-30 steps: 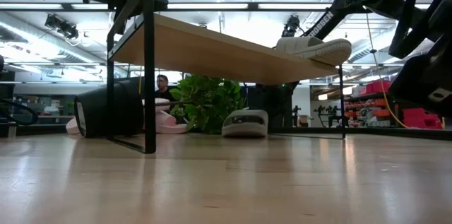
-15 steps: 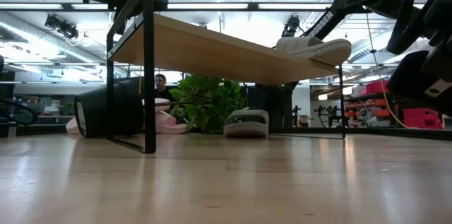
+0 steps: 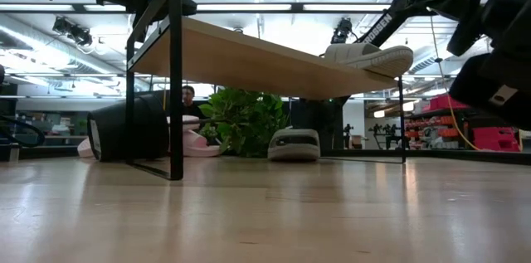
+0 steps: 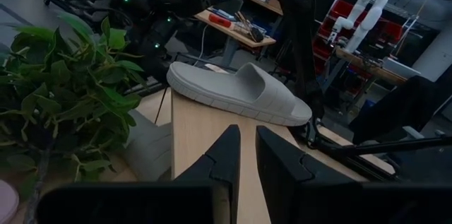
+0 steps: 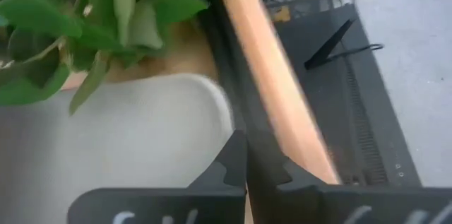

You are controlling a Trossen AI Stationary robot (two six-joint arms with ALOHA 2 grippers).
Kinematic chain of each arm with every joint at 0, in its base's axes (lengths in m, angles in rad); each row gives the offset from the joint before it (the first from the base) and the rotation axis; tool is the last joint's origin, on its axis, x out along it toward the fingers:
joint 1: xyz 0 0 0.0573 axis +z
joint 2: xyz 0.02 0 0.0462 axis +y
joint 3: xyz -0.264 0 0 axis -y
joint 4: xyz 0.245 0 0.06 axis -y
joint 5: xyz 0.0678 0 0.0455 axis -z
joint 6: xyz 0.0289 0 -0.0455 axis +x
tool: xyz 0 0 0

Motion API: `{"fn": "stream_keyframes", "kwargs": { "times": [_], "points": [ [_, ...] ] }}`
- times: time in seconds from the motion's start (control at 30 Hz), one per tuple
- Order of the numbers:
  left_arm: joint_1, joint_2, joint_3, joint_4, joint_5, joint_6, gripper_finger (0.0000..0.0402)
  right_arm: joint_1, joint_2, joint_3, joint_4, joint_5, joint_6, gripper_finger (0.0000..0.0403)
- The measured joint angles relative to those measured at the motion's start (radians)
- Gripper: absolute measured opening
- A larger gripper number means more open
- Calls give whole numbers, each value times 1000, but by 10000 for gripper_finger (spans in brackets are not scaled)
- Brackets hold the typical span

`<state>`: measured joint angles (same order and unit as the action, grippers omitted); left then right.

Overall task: Pick and place slides into the shelf
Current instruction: Put the gray slides on the shelf

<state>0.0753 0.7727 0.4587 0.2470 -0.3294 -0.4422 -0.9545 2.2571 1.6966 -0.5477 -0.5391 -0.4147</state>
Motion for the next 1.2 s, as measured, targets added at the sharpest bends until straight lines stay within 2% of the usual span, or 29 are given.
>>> {"fn": "stream_keyframes", "kwargs": {
  "times": [0.33,0.47,0.67,0.97,1.07,1.2],
  "points": [
    [0,0,0,0,0,0,52,-9,-7,0,4,3,53,1],
    [0,0,0,-1,0,0,52,-15,-7,0,-31,-2,55,14],
    [0,0,0,0,0,-1,52,-11,-7,0,-57,-1,32,61],
    [0,0,0,0,0,-1,52,-9,-8,0,-57,0,30,173],
    [0,0,0,0,0,-1,52,-8,-8,0,-57,0,28,189],
    [0,0,0,0,0,-1,52,0,-8,0,-57,1,20,187]
  ]
}}
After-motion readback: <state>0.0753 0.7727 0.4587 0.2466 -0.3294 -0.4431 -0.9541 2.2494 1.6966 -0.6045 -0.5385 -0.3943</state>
